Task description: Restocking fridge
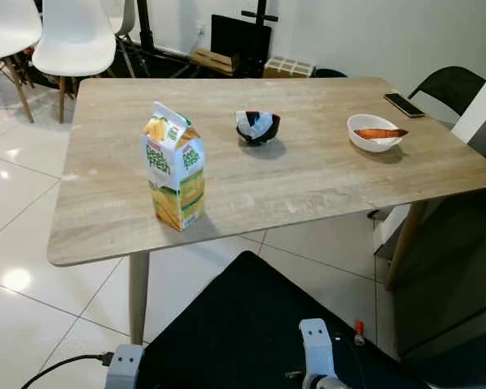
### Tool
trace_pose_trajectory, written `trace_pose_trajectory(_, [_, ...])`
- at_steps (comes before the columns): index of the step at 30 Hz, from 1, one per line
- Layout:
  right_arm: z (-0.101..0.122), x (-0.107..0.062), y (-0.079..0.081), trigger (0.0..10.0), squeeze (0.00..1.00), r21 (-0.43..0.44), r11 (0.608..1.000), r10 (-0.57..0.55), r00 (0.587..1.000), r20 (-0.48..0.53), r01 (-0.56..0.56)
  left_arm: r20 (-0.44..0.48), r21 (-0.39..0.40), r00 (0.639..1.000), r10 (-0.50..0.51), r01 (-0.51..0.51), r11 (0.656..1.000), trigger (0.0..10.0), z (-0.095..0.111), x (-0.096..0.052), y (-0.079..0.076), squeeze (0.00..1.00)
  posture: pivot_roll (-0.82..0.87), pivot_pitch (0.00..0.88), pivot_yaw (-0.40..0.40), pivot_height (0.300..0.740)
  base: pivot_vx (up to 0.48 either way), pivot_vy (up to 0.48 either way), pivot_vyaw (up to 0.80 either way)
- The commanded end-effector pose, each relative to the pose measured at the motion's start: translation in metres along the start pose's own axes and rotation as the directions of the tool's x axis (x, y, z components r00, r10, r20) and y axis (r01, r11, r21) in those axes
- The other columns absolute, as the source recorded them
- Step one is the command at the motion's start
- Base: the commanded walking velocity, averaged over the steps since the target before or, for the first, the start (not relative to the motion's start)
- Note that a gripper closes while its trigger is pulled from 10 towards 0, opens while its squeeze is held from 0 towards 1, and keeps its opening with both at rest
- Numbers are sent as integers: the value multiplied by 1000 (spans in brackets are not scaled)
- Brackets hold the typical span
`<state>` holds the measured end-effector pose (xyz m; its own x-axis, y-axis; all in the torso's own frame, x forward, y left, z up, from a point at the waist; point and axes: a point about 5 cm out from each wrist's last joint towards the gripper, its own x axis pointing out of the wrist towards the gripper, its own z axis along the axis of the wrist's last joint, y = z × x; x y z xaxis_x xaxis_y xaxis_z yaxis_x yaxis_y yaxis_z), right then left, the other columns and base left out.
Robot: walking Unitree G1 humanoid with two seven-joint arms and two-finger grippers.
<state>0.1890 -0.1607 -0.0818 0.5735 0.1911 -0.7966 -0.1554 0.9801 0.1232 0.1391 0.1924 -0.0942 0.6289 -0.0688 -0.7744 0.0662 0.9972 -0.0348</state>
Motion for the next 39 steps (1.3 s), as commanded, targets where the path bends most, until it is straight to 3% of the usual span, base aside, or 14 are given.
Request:
trace_pose_trajectory(1, [-1,-1,-3,0,0,3,1000,-7,1000,0,7,-64,-18,998,-11,10,1000,0,-16,-5,-2,0,49,41,-119,740,0,0,0])
trace_pose_trajectory(13, [0,-1,-3,0,0,-2,1000,-2,1000,3,2,-60,-18,998,-16,15,1000,0,-6,2,-10,0,52,38,-119,740,0,0,0])
trace_pose_trajectory(20, [0,-1,-1,0,0,6,1000,13,1000,6,-13,-50,-29,998,-38,37,999,0,2,8,-29,0,52,38,-118,740,0,0,0])
trace_pose_trajectory(26, [-1,-1,-1,0,0,36,999,21,1000,5,-21,-75,-47,996,-45,42,998,0,0,9,-34,0,49,38,-115,740,0,0,0])
trace_pose_trajectory(30, [-3,-2,-4,0,0,57,998,28,1000,-3,-28,-103,-121,992,-71,58,991,0,-7,8,-44,0,49,38,-115,740,0,0,0])
trace_pose_trajectory(37, [-5,-2,-2,0,0,78,995,55,998,-3,-55,-106,-135,990,-92,78,988,0,-12,7,-57,0,50,40,-117,740,0,0,0])
trace_pose_trajectory(39, [-6,-2,-1,0,0,79,995,68,998,-10,-67,-105,-145,988,-118,102,984,0,-15,5,-69,0,50,40,-117,740,0,0,0])
